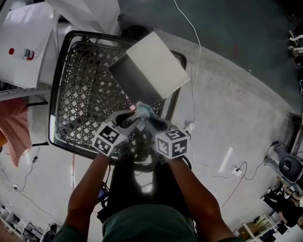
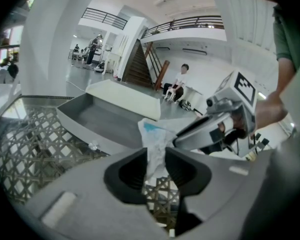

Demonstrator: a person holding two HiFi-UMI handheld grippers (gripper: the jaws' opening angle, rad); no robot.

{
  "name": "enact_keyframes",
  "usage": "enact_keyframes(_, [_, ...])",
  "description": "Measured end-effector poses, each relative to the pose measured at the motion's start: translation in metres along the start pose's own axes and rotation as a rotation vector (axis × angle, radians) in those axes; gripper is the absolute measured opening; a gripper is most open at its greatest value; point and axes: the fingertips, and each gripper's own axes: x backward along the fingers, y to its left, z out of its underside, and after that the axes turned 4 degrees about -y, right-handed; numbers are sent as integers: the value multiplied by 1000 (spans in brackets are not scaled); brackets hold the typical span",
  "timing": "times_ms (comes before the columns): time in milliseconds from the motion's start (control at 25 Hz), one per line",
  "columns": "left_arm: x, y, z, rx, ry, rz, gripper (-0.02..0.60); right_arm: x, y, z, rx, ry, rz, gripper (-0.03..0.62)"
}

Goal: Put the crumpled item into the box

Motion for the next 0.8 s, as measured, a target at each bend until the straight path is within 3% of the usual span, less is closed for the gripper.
enact_keyframes(800, [-4, -12, 27, 33, -3, -42, 117, 7, -9, 29, -96, -82, 53, 37])
